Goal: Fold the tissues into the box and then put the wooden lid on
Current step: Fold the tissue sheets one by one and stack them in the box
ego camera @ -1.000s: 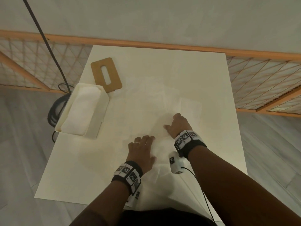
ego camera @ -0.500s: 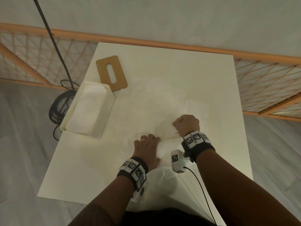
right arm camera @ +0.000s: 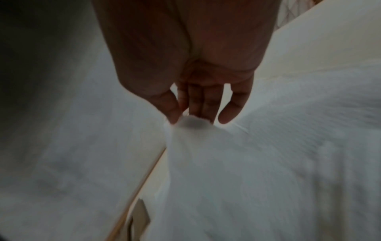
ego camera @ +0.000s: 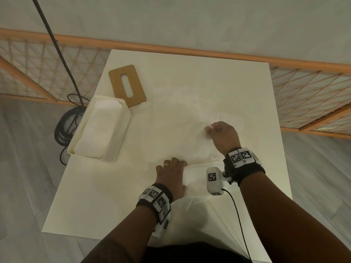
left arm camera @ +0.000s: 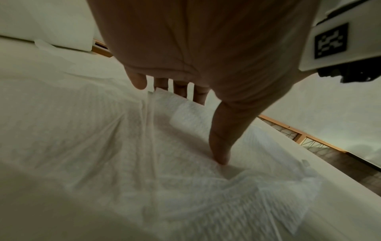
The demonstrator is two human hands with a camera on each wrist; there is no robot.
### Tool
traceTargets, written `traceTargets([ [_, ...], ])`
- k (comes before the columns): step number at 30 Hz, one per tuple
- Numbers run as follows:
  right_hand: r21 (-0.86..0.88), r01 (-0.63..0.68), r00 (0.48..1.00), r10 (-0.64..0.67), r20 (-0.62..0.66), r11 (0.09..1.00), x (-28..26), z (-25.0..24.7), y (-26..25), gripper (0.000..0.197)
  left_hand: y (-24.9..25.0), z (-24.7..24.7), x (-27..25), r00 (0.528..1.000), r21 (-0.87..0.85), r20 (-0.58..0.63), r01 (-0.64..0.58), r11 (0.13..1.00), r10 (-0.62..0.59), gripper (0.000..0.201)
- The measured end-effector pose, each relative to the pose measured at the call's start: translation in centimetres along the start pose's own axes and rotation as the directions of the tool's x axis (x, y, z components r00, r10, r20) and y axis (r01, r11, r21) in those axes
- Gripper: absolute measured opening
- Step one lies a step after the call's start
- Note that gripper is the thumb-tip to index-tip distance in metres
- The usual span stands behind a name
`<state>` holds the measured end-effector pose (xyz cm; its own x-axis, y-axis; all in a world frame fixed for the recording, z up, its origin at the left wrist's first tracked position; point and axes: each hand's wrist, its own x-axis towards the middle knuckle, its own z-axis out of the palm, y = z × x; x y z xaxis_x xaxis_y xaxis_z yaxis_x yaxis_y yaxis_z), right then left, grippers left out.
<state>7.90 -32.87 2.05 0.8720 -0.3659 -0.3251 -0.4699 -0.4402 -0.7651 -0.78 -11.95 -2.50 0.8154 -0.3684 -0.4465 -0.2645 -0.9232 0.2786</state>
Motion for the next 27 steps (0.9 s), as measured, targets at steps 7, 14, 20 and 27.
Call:
traceTargets([
  [7,0.114,-0.137,0.958,0.102,0.27,0.984,0.0,-0.9,0.1,0.074,0.0,0.3,-0.2,1.0,0.004,0.0,0.002,1.0,-0.002,0.074],
  [14,0.653,-0.108,0.988,0.005,0.157,0.75,-1.4,-3.7,0.1,0.022,-0.5,-0.1,-0.1,1.0,-0.034,0.026,0.0,0.999,0.001,0.075],
  [20,0.61,-0.138,0.932,-0.106,0.347,0.78,-2.7,-7.3,-0.9,0.037,-0.4,-4.6,0.3,0.993,-0.352,-0.054,0.079,0.933,-0.105,0.044],
  [27,0.347,-0.077,0.706,-0.195,0.681,0.935,-3.5,-8.5,-3.1,0.038,1.3,-13.8,2.2,0.961,-0.782,-0.16,-0.263,0.565,0.225,0.085],
])
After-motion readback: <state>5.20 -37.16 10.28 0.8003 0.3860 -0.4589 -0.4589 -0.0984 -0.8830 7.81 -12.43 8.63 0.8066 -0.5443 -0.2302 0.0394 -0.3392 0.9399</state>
